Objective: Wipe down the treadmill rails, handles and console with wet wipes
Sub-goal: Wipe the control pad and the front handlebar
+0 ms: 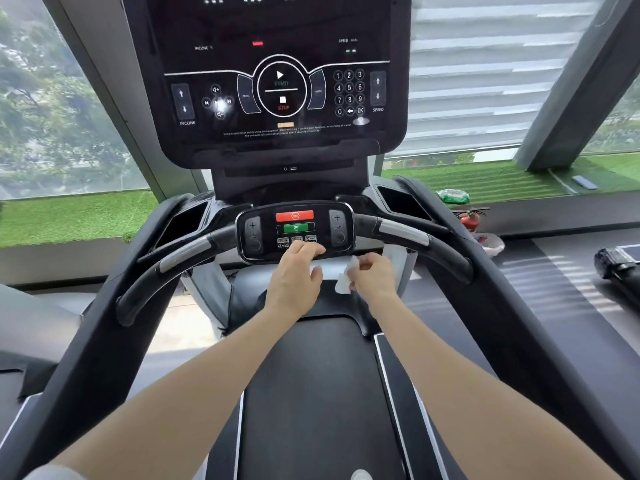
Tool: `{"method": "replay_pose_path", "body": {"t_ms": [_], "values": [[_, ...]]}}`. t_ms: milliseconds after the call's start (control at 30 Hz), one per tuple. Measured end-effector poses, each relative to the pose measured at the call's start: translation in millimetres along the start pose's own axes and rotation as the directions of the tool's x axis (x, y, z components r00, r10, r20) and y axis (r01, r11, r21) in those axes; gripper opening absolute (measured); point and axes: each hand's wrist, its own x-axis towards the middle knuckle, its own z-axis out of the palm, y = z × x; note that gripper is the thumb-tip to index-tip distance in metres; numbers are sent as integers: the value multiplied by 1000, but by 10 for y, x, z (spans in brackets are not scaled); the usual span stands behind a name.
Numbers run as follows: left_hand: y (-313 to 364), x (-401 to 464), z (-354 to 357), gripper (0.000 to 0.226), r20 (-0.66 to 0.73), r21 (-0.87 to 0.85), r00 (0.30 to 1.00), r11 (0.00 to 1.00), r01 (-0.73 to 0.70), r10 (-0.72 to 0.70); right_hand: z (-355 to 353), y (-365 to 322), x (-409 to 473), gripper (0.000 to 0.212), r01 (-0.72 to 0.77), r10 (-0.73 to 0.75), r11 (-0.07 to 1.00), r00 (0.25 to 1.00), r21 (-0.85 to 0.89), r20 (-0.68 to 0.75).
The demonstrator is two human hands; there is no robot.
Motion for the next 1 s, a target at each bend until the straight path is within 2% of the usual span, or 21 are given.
{"method": "replay_pose_path", "body": {"t_ms": [67, 200, 267, 367, 433, 467, 500, 533, 567, 600, 633, 700, 800, 900, 1000], "values": [[33, 9, 40, 26, 20, -76, 1000, 997, 17, -15, -80, 18, -46, 7, 14, -11, 997, 1000, 79, -29], [192, 59, 100, 30, 161, -256, 979, 953, 163, -124, -265, -136, -96, 22, 84, -81, 945, 996, 316, -22], [271, 85, 127, 29, 221, -320, 966, 926, 199, -131, -294, -208, -137, 24, 80, -84, 927, 996, 366, -5], [352, 135, 167, 13, 172, -357, 977, 916, 184, -129, -310, -231, -144, 21, 76, -79, 915, 997, 395, -7], [378, 192, 177, 8, 130, -374, 980, 908, 188, -150, -350, -222, -153, 23, 184, -169, 947, 982, 261, -80], [390, 220, 181, 7, 124, -363, 980, 912, 189, -154, -387, -218, -173, 26, 299, -285, 951, 946, 79, -152], [404, 247, 176, 6, 124, -351, 980, 917, 188, -153, -433, -219, -188, 29, 428, -448, 893, 872, -140, -194], [419, 273, 172, 5, 129, -341, 981, 922, 183, -147, -467, -215, -185, 34, 536, -605, 778, 779, -328, -165], [435, 296, 172, 4, 137, -338, 981, 924, 177, -138, -497, -219, -171, 37, 608, -702, 657, 709, -446, -67], [457, 320, 169, 4, 145, -336, 981, 926, 172, -130, -526, -235, -150, 37, 652, -733, 569, 679, -501, 52], [471, 338, 162, 4, 152, -338, 980, 925, 174, -129, -534, -243, -123, 32, 679, -721, 529, 676, -510, 152], [491, 375, 165, 4, 158, -359, 979, 916, 181, -131, -560, -248, -52, 24, 664, -644, 574, 727, -479, 238], [477, 405, 157, 10, 163, -429, 979, 885, 183, -123, -591, -261, 54, 15, 594, -544, 714, 804, -372, 239], [462, 437, 155, 10, 176, -459, 979, 871, 173, -102, -612, -262, 117, 16, 543, -497, 819, 832, -183, 246], [453, 468, 141, 13, 204, -485, 976, 858, 171, -80, -620, -267, 148, 19, 538, -495, 837, 822, -99, 281]]}}
